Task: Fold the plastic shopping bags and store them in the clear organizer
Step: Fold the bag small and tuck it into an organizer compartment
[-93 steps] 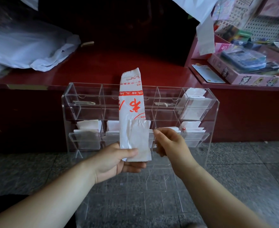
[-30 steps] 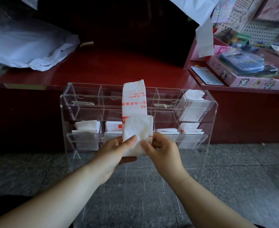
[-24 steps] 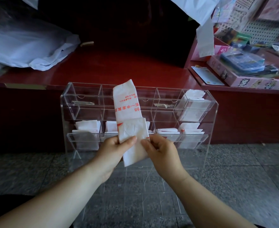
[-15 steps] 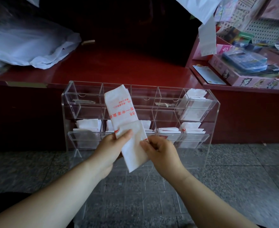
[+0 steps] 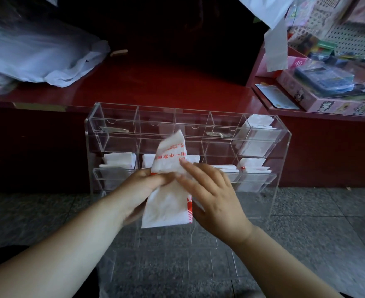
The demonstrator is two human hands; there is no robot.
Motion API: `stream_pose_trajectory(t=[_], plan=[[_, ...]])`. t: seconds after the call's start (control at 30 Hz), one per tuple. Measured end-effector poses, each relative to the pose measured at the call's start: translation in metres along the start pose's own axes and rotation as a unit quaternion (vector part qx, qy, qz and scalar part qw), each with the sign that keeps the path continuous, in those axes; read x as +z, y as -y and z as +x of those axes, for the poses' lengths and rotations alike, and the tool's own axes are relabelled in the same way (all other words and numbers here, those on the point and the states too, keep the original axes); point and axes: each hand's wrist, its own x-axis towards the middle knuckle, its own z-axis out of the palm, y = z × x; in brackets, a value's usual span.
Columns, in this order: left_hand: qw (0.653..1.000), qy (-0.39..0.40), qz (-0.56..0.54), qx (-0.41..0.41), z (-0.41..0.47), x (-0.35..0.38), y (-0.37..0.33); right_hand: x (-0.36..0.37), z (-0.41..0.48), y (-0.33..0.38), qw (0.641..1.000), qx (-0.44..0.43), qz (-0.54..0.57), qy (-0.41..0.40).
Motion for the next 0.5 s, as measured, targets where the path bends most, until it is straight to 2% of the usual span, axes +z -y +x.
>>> stream_pose_trajectory(t=[0.17, 0.33, 0.5], plan=[[1.000, 0.012, 0.021, -0.006, 0.000, -0.001, 0.002, 0.005, -0.001, -0.001, 0.995, 0.003, 0.063, -0.080], [1.000, 0.000, -0.001, 0.003, 0.007, 0.005, 0.001, 0.003, -0.006, 0.006, 0.989, 0.028, 0.127, -0.064], [0.995, 0.034, -0.094, 0.000, 0.001, 0.002, -0.001, -0.001, -0.006, 0.011, 0.981, 0.101, 0.151, -0.062]])
